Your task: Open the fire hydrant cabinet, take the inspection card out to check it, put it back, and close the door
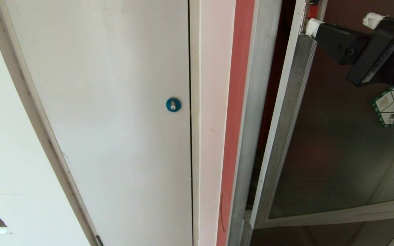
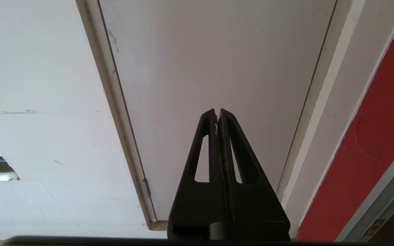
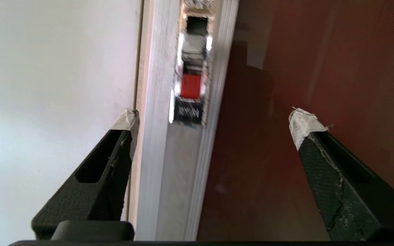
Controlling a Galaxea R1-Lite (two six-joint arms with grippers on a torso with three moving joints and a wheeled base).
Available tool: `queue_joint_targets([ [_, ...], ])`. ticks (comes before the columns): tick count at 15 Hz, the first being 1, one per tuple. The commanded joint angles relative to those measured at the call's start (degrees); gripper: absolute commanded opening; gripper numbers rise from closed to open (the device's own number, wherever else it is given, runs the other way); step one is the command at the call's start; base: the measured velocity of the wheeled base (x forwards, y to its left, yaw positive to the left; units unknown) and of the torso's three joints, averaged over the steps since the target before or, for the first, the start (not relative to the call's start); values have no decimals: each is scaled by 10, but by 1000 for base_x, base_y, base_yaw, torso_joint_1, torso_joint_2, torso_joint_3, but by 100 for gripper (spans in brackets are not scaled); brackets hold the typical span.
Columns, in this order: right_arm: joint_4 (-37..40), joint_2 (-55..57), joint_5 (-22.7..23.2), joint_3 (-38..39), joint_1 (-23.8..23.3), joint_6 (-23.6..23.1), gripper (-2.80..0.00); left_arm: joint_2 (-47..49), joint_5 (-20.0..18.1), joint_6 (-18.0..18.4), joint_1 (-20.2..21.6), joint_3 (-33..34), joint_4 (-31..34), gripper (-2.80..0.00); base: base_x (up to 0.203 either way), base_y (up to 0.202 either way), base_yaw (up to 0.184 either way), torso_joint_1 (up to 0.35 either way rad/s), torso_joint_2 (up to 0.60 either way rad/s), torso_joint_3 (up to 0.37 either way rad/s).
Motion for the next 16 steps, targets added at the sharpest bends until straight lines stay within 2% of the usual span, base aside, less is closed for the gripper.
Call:
queue_joint_targets([
  [1,-3,-26,-2,20,0,-1,0,1,0,0,0,0,0,-280,0,0,0,0,0,0],
  [3,-2,-35,-2,36,0,-1,0,1,0,0,0,0,0,-280,0,0,0,0,0,0],
  [4,-3,-35,-2,42,0,-1,-42,1,0,0,0,0,0,-280,0,0,0,0,0,0],
  [5,-3,-35,-2,44,0,-1,-280,1,0,0,0,0,0,-280,0,0,0,0,0,0],
  [11,-1,-36,-5,48,-6,-1,-280,1,0,0,0,0,0,-280,0,0,0,0,0,0],
  [16,-1,-74,-4,94,-40,1,-280,1,0,0,0,0,0,-280,0,0,0,0,0,0],
])
